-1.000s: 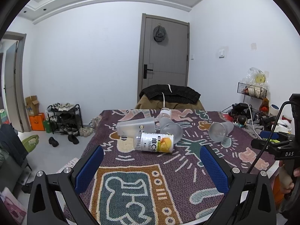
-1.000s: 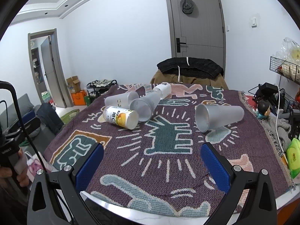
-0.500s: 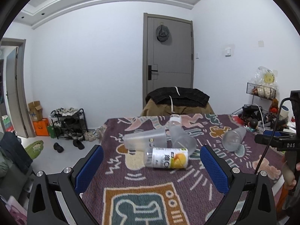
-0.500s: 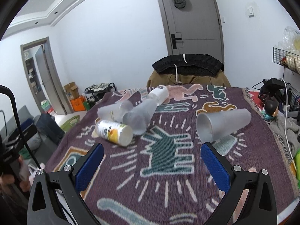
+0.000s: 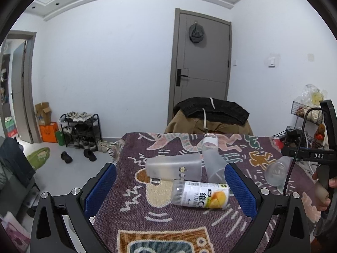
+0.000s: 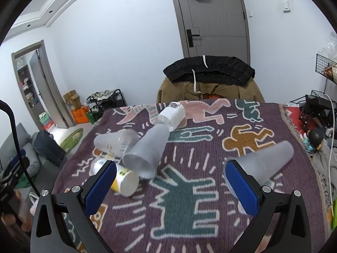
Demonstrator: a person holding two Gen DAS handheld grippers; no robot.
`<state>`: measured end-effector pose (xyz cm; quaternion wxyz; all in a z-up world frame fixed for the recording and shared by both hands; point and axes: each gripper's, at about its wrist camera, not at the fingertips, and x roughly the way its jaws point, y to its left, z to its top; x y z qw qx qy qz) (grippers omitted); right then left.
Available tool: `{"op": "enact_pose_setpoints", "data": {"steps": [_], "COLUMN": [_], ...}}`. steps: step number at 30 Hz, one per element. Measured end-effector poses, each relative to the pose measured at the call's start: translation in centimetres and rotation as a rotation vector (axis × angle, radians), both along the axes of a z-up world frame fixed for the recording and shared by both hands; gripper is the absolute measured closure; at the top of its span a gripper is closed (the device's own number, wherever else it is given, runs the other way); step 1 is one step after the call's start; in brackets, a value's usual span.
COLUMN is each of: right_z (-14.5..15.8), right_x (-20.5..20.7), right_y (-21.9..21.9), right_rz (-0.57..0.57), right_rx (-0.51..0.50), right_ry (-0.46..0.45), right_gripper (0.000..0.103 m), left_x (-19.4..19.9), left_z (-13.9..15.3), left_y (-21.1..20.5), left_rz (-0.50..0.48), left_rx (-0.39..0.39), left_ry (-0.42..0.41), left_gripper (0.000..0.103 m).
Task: Flip cup upside down
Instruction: 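Move the right gripper to the clear plastic cup lying on its side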
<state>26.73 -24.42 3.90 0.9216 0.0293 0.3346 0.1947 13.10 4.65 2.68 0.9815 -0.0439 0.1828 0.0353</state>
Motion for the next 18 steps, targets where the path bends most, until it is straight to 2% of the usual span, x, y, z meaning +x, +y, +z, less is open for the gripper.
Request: {"op": "enact_pose_setpoints", "data": {"steps": [18], "right_z": [-1.4], "right_x": [10.1], "right_y": [4.9], "right_rz": [0.01], "right_rx": [-0.058], "right_ry": [0.04], "right_gripper": [0.0], "left_x": [6.8], "left_z": [-1.9], "left_y": [2.9], "left_rz": [0.084], "left_rx": [-0.011], "left_ry": [0.096], "left_gripper": [0.0]}}
